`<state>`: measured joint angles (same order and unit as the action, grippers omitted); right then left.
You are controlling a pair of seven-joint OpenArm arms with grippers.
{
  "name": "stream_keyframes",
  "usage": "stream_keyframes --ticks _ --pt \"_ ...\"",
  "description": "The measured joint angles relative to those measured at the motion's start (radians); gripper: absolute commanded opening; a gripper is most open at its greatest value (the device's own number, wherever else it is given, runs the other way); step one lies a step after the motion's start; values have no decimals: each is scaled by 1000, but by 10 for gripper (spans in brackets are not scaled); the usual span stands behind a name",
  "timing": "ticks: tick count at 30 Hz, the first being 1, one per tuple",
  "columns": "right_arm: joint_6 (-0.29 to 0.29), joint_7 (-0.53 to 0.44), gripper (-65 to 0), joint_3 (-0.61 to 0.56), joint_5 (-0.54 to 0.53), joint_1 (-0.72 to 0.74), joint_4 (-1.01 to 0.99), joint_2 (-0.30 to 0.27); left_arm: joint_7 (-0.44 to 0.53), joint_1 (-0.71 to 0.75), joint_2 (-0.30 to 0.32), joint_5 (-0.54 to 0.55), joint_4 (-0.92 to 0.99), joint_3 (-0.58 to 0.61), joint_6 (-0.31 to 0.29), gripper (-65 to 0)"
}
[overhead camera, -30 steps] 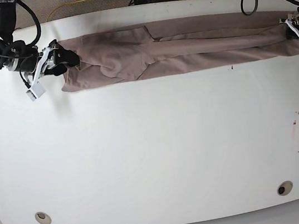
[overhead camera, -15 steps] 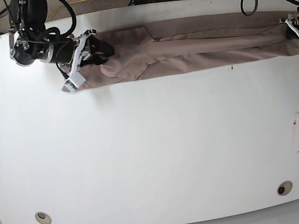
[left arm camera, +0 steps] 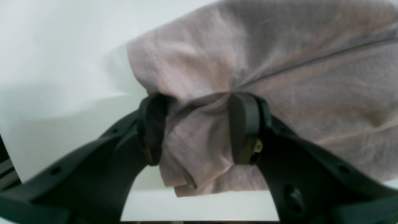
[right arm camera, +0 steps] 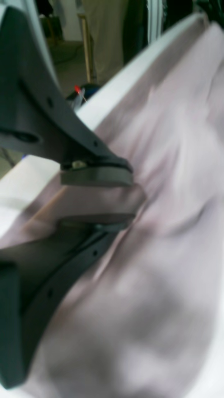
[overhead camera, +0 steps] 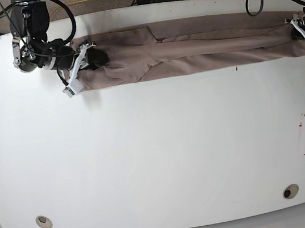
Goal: Fold the T-shirt properly
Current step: 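Hold both strip ends with both grippers and pull the strip straight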
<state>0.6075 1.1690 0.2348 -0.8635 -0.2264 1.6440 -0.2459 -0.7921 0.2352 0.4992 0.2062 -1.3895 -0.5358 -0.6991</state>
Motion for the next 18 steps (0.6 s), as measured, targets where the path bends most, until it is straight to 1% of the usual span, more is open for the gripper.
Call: stream_keyframes --ticks 1,3,5,8,11,15,18 --pt "16 -11 -512 4 -4 -1 -18 -18 0 -1 -1 1 0 0 0 -357" --pt "68 -45 -512 3 -25 -2 -57 -50 0 -8 -4 2 0 2 0 -357" --pt "101 -85 -512 3 -45 -2 -104 -82 -16 -23 -4 0 -1 23 0 -357" --pt "102 -140 -512 2 -62 0 -158 -126 -21 -40 -6 -1 -24 52 1 -354" --pt "109 -203 -512 2 -87 1 -222 -173 -17 -36 -13 13 -57 55 -2 -353" --pt "117 -263 -512 7 -96 1 -277 -225 -96 -40 -12 14 -108 52 -2 -353" --pt "117 -276 -512 7 -95 5 -295 -249 -132 -48 -11 92 -171 50 0 -351"
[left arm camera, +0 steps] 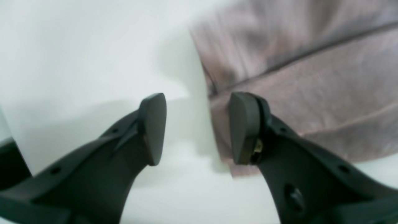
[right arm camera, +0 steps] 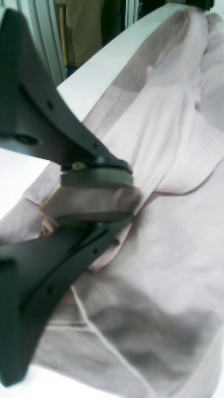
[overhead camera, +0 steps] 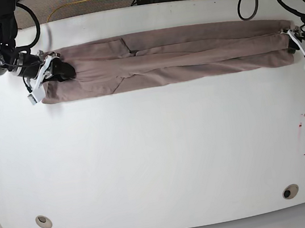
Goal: Fold the T-shirt properly
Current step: 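Hold both strip ends with both grippers and pull the strip straight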
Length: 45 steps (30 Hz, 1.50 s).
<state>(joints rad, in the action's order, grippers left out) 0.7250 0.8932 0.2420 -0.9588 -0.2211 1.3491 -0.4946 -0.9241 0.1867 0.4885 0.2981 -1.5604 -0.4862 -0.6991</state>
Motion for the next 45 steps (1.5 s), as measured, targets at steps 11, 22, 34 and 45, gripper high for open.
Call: stream_keyframes --ticks 11,22,34,45 --pt "0 0 -512 1 12 1 -3 -32 -175 -10 10 213 -113 -142 2 -306" --pt "0 0 -512 1 12 1 -3 -29 -183 -9 0 389 76 -141 2 -236" --pt "-1 0 -512 1 12 1 -3 -29 -174 -15 -18 442 234 -136 2 -236" --pt "-2 0 -512 7 15 7 -3 -7 -148 -23 -45 467 243 -37 2 -243"
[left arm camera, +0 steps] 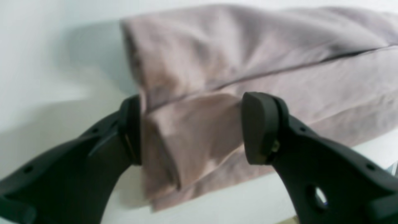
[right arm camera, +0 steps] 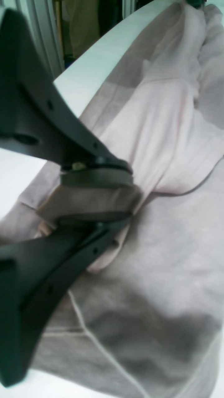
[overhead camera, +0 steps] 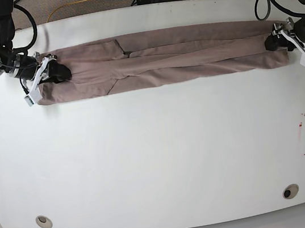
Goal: Fold the T-shirt properly
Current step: 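Hold both strip ends with both grippers and pull the strip straight, then fold the strip end with the left gripper toward the right gripper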
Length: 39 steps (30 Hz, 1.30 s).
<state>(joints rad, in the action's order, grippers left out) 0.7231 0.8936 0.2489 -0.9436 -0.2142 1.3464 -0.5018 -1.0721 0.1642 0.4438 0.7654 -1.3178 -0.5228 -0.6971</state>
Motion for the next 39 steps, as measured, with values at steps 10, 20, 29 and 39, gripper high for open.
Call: stream_keyframes --ticks 10,20,29,39 --pt "0 -1 -512 0 1 2 3 4 -3 8 -20 -3 2 -1 0 -628" --pt "-1 1 -512 -2 4 3 8 6 -83 56 -51 -18 -269 -70 2 -619" --pt "-1 1 -512 -2 3 4 8 8 -317 36 -190 -14 -618 -41 0 -615" --pt "-1 3 -512 -2 2 5 8 9 -345 -21 -303 -32 -634 227 0 -614"
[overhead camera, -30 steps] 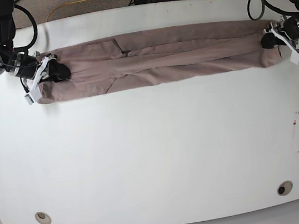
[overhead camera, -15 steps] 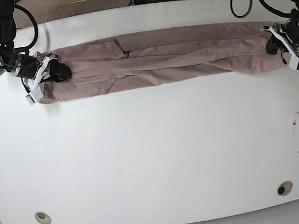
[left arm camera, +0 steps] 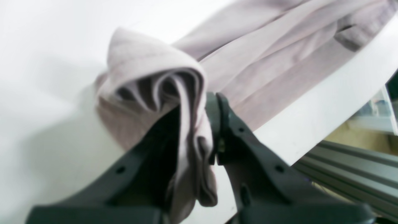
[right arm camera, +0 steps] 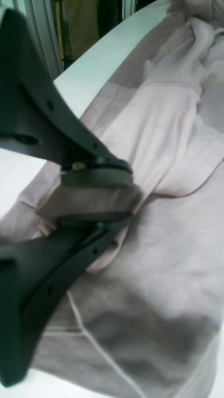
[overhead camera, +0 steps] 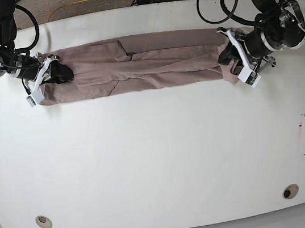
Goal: Fold the T-shirt properly
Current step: 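Fold the strip end with the left gripper toward the right gripper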
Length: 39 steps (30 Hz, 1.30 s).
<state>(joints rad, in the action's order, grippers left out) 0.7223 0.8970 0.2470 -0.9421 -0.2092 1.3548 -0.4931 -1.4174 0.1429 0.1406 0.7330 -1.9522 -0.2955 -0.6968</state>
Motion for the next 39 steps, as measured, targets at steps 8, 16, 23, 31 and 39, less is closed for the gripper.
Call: stream_keyframes --ticks 8,16,23,31,39 --pt "0 0 -512 0 2 0 0 0 -5 -49 -72 -4 2 129 0 -613" --pt "0 0 -512 0 2 0 0 0 0 -63 -137 -37 2 152 0 -583" --pt "0 0 -512 0 2 0 0 0 3 -75 -154 -86 2 240 0 -571" --pt "0 0 -512 0 2 0 0 0 3 -74 -151 -97 2 245 0 -490" --pt "0 0 -512 0 2 0 0 0 1 -88 -229 -97 2 260 0 -276"
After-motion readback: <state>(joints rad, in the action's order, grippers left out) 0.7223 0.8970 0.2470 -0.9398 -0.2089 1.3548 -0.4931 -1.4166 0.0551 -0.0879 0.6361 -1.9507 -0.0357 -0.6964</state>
